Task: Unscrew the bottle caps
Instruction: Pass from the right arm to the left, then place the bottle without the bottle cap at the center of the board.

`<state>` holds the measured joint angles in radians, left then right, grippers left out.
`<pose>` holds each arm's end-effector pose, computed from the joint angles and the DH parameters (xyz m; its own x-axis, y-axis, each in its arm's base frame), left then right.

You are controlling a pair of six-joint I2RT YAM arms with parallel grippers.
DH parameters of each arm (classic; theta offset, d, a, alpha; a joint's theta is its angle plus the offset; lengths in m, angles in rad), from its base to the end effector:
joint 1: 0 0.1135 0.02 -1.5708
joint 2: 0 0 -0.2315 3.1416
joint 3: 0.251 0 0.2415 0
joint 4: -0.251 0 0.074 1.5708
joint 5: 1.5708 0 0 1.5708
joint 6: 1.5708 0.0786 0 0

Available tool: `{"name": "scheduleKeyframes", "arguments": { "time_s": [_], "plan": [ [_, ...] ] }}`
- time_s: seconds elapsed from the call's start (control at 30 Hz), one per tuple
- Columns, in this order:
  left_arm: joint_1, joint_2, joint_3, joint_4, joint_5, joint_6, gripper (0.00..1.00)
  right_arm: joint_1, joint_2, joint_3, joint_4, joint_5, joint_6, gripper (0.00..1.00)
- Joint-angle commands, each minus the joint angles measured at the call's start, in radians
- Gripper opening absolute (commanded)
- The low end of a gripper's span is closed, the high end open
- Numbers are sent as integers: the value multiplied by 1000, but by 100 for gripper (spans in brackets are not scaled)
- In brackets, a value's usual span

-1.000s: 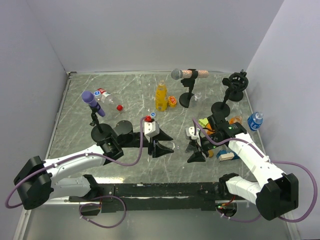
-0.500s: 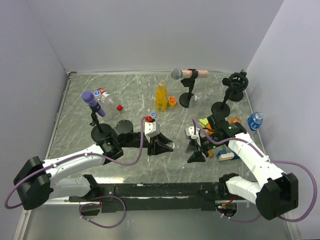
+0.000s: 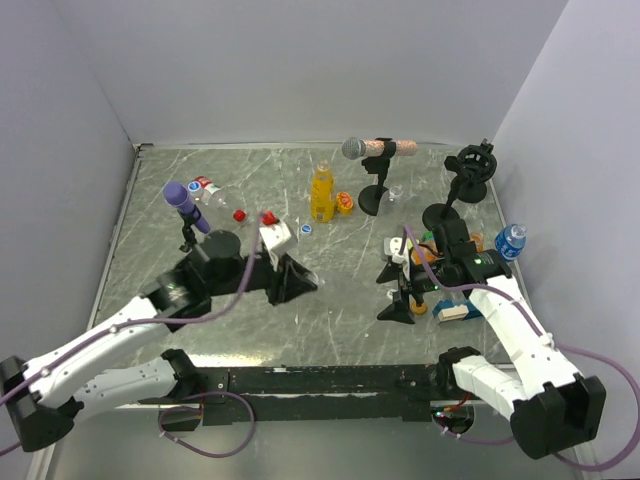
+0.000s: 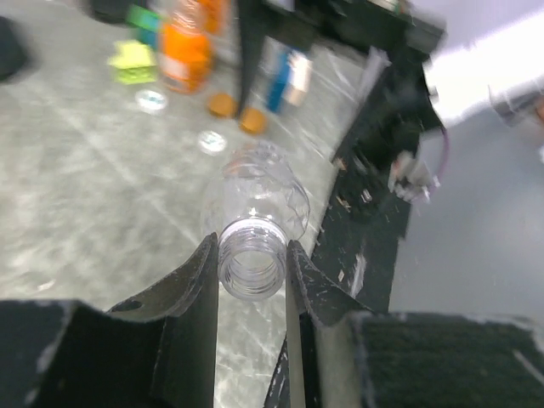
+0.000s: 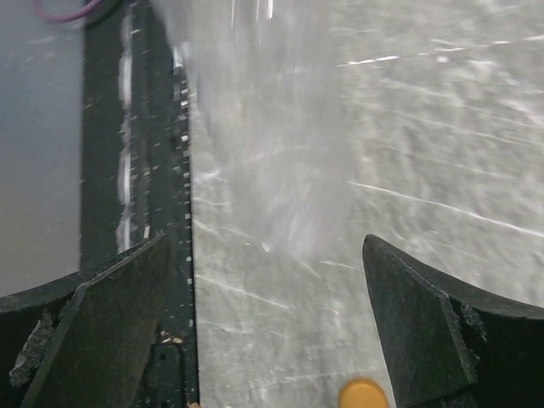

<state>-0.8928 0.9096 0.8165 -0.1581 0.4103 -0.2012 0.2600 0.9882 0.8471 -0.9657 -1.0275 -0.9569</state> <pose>0.1373 -0.2205 0.2979 -0.3439 0.1349 -0.9293 0.9061 0.3074 -0.2907 0.1605 0.1123 0.2308 -0.0866 -0.4603 -0.8835 -0.9962 0.0432 0.0752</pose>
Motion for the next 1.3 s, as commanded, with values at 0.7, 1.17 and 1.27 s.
{"name": "scheduleKeyframes", "arguments": {
  "time_s": [0.7,1.17,1.27],
  "plan": [
    [324,860,1222,-848,-633,72,1,-45,-49,18,68,-23,69,99],
    [413,1138,1463,-739,-558,54,3,-45,-37,18,62,-32,63,99],
    [419,1164,1454,-718,-528,46,3,-45,-37,17,65,-28,64,99]
  ]
}}
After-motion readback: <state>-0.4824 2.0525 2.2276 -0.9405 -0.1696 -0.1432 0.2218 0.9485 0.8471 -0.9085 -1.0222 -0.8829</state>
